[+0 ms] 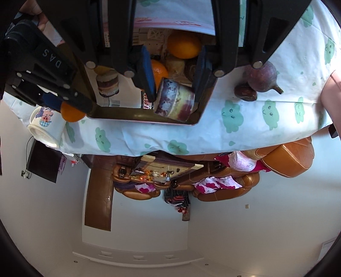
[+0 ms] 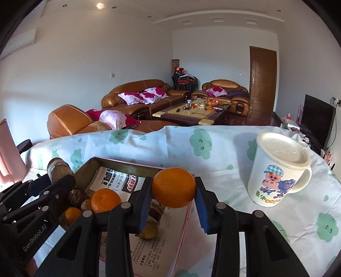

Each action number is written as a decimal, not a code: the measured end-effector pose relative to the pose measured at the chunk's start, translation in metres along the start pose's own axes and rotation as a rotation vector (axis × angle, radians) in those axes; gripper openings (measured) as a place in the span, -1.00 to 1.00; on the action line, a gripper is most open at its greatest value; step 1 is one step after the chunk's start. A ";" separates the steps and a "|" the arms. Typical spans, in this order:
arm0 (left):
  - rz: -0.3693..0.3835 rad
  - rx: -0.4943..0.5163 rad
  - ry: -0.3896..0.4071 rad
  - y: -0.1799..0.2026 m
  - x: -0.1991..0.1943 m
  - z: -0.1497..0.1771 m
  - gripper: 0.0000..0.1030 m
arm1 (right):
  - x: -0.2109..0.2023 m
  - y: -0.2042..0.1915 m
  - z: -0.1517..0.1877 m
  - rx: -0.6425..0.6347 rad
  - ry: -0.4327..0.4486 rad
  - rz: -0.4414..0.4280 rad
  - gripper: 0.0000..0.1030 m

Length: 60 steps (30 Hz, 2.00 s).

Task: Organize fruits
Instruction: 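Carry the orange and cake slice into the tin box and open both tools, then move both tools toward the purple fruit and the dark brown date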

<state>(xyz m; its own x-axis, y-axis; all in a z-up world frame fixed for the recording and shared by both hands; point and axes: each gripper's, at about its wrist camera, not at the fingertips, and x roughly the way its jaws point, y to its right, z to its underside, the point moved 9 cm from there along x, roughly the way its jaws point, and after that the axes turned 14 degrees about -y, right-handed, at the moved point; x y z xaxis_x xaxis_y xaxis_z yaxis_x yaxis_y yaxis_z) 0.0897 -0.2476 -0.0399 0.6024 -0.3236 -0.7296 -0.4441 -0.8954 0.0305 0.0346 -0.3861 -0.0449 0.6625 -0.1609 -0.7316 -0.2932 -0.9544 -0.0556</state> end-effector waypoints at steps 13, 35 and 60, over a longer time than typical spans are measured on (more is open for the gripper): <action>-0.019 0.004 -0.048 0.001 0.016 0.003 -0.31 | 0.020 -0.012 0.006 0.005 -0.085 -0.116 -0.20; -0.073 -0.029 0.076 -0.017 -0.027 0.002 1.00 | -0.035 0.008 -0.012 0.116 0.163 -0.117 0.40; -0.238 -0.138 0.038 -0.150 -0.047 0.045 1.00 | -0.041 -0.061 0.014 0.057 0.156 -0.047 0.40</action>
<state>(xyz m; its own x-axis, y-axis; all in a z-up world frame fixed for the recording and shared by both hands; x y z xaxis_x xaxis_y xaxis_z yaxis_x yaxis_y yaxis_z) 0.0986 -0.0846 -0.0410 0.7048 -0.1087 -0.7010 -0.1946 -0.9799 -0.0438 0.0160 -0.3184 -0.0211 0.7737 -0.1579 -0.6135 -0.2950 -0.9468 -0.1284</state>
